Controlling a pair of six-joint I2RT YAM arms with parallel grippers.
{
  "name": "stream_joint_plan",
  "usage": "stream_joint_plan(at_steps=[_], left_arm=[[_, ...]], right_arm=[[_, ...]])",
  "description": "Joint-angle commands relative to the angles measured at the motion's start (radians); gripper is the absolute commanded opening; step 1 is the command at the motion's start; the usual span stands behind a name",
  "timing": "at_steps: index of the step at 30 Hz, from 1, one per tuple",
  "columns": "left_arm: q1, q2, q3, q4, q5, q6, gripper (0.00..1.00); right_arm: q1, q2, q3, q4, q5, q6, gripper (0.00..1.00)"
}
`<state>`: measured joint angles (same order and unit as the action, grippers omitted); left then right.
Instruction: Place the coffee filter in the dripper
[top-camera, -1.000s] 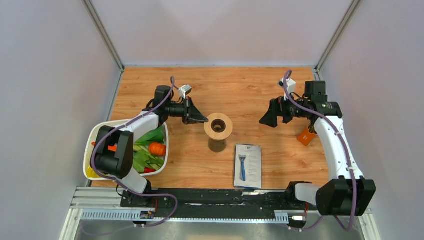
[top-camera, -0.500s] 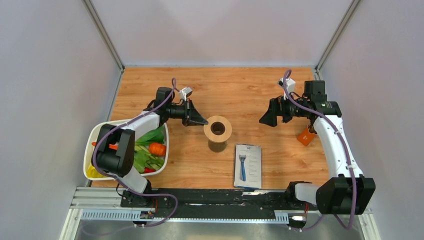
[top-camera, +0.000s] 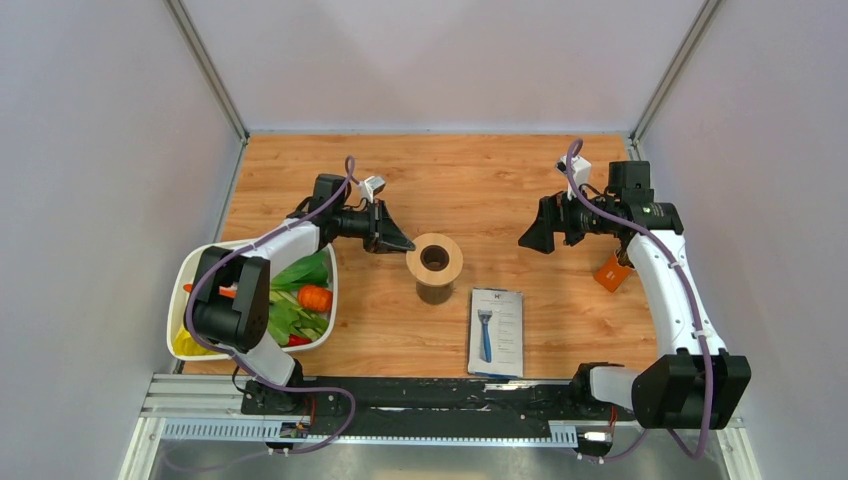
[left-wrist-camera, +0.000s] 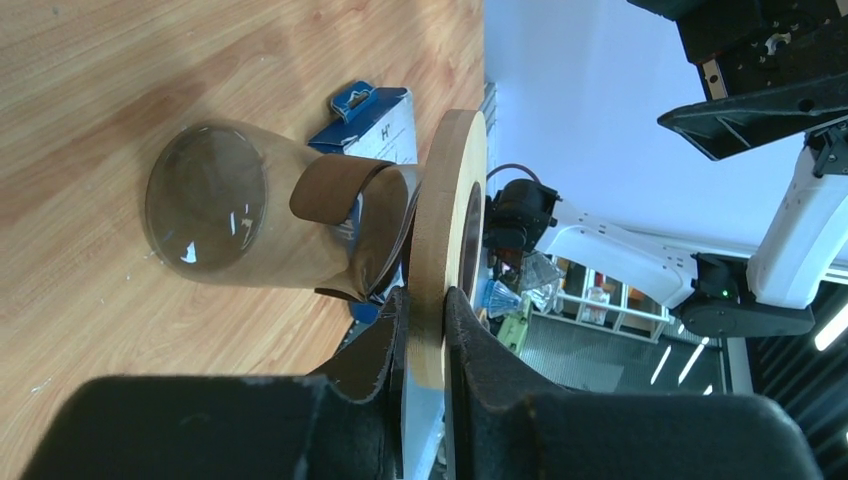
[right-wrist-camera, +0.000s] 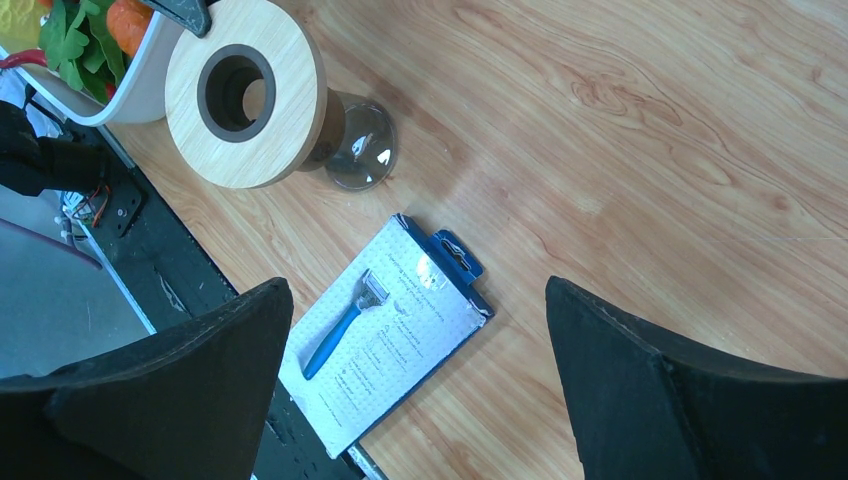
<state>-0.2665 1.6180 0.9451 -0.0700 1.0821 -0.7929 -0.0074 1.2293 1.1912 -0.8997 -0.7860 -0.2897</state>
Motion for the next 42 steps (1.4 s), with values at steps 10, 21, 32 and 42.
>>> stream_joint_plan(at_steps=[10,21,32,42], left_arm=[[0.005,-0.019,0.069,-0.087,-0.064,0.108,0.52],[0.043,-0.183,0.085,-0.307,-0.268,0.275,0.68],[0.052,-0.235,0.314,-0.880,-0.464,1.256,0.56],[-0.114,-0.260,0.249,-0.782,-0.580,1.282,0.55]], right_arm=[[0.004,-0.008,-0.010,0.032,-0.013,0.006,1.00],[0.004,-0.021,-0.011,0.032,-0.010,0.006,1.00],[0.003,-0.033,-0.019,0.032,-0.027,0.003,1.00],[0.004,-0.049,-0.023,0.030,-0.017,0.006,1.00]])
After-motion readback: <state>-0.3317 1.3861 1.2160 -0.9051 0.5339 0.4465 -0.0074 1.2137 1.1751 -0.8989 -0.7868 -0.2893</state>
